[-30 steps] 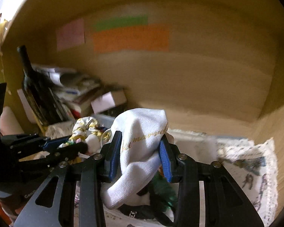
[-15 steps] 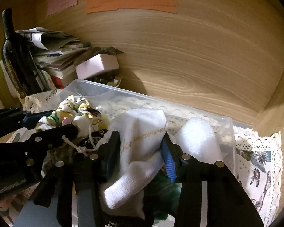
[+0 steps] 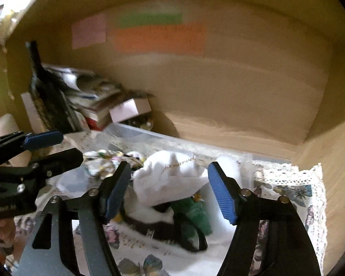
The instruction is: Organize soft objects
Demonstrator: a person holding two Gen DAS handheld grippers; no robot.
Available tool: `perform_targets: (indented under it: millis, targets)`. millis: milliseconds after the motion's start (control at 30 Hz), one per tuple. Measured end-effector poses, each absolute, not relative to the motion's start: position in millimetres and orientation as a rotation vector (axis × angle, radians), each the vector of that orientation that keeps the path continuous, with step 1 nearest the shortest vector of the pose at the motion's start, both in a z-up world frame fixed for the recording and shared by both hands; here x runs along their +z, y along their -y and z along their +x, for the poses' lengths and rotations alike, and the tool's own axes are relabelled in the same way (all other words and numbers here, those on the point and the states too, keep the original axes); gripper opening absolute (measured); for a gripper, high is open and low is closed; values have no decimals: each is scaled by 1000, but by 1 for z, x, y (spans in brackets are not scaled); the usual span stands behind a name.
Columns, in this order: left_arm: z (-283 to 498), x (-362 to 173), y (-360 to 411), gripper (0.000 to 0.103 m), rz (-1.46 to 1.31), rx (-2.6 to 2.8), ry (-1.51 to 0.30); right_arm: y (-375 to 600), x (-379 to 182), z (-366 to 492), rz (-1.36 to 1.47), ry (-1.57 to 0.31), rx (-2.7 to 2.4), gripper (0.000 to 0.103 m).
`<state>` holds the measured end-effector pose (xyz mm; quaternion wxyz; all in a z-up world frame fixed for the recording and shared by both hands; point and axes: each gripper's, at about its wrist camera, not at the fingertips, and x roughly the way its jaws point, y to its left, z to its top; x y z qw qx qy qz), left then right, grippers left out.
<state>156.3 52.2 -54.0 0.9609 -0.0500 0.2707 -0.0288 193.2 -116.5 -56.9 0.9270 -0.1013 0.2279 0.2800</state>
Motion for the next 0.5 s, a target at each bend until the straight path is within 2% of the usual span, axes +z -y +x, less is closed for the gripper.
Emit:
perform_targets:
  millis: [167, 267, 400, 500]
  targets:
    - [126, -33, -49, 69, -97, -66, -469, 132, -38, 158, -184, -365, 591, 81]
    - [106, -23, -45, 73, -81, -58, -414, 145, -28, 135, -159, -304, 598, 82]
    - [79, -14, -40, 82, -75, -55, -349, 160, -19, 114, -123, -258, 621, 83]
    - [59, -10, -34, 91, -62, -48, -307, 171, -16, 101, -100, -225, 613, 89]
